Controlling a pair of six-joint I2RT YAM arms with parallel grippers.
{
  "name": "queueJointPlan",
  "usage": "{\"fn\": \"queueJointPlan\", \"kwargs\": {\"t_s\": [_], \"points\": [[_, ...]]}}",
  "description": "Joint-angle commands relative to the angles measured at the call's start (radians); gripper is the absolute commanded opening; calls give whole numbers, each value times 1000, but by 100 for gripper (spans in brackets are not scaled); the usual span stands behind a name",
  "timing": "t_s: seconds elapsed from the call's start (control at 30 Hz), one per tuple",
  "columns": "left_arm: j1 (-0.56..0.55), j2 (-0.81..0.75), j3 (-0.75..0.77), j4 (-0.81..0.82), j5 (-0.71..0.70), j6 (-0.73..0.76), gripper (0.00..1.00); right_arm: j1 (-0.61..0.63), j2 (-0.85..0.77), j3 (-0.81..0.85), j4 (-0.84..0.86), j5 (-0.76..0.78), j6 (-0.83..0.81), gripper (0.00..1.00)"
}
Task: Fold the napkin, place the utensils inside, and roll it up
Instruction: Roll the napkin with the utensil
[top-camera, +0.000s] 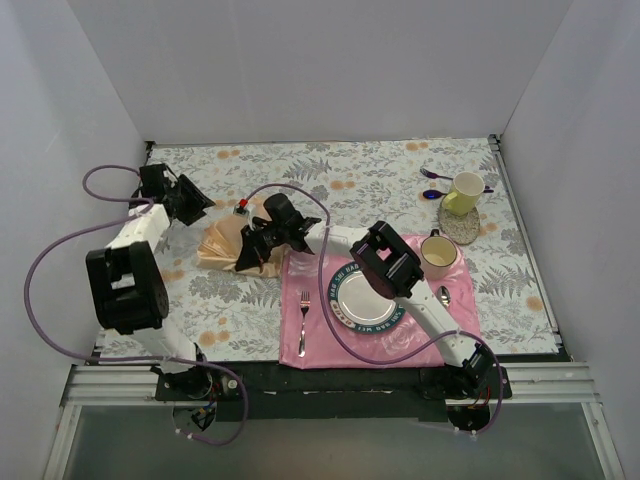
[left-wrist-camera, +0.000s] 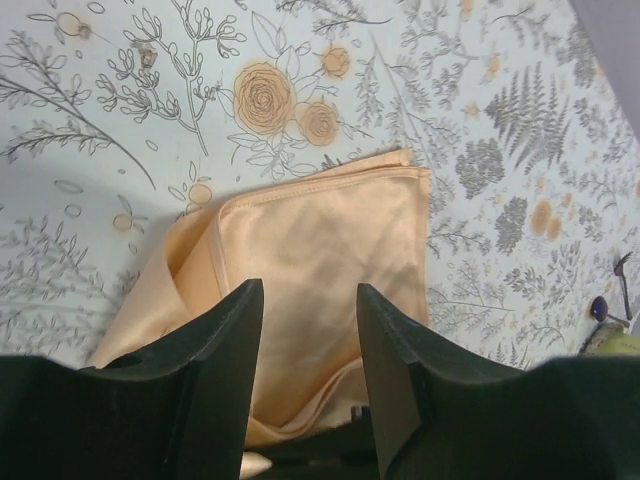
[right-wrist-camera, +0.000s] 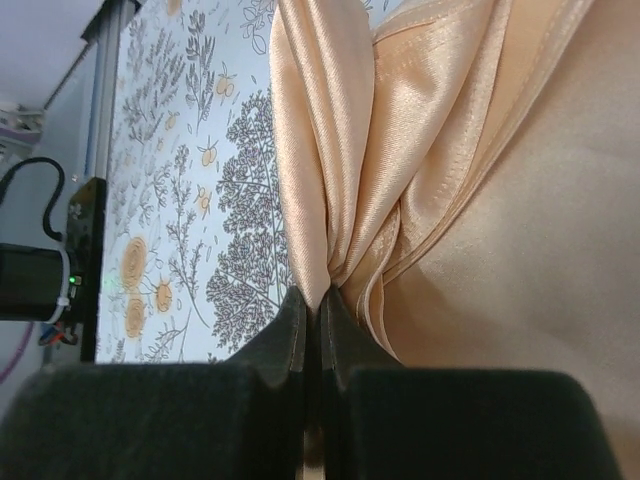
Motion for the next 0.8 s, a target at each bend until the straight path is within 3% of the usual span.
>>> {"fn": "queueJointPlan", "kwargs": {"t_s": [0.0,0.23,0.37,0.77], "points": [[-13,-232,-97,-16,-108,2,42,-35,53,-32,107,-56,168,1],[-19,-386,-336,-11,107,-18,28,-72,100,1,171,-102,333,1],[-18,-383,-433,82,228,-50,22,-78,117,24,144,-102,345,1],[-21,-280,-486,211,266,-82,12,-77,123,38,129,-113,345,1]]}}
